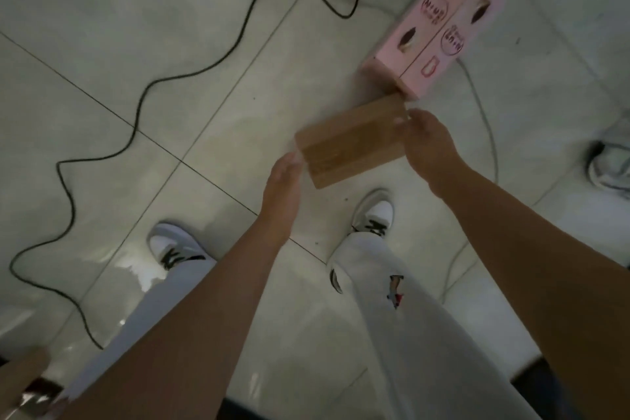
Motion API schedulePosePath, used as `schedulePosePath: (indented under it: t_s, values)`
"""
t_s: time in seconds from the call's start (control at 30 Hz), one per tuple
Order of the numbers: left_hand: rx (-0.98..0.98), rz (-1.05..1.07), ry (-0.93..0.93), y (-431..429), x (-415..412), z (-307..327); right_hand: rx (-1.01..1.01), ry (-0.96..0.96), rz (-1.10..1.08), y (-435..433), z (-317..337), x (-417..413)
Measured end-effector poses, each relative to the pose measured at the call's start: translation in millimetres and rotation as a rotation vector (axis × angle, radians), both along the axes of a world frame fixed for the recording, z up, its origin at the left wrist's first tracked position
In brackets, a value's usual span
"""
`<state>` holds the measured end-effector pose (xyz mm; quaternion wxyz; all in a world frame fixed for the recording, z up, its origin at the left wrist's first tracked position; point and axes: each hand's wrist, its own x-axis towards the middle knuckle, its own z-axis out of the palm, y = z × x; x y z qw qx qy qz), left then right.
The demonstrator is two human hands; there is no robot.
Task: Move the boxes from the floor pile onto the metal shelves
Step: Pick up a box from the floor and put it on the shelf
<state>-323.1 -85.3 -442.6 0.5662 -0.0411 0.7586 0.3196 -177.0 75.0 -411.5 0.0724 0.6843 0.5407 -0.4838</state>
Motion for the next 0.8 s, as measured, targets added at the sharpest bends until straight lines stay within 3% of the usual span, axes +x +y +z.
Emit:
schedulePosePath:
  t_s: [0.2,0.43,0.63,0.8]
  values:
    - [-0.138,0.129,-0.056,1.7,9.4,-85.1,0.009,-0.078,0.019,11.3,-83.4,26.4]
    - [-0.092,0.089,-0.108,14.6,19.1,-126.8,-0.048,-0.053,-0.031,23.7,-129.5,29.3]
    - [-0.074,0.154,-0.227,9.8,9.5,-118.7,-0.055,0.012,-0.066,10.7,-124.7,22.4]
    - [-0.005,0.201,-0.172,-8.5,-20.6,-49.6,-0.039,0.059,-0.032,-2.5,-57.5,-8.1]
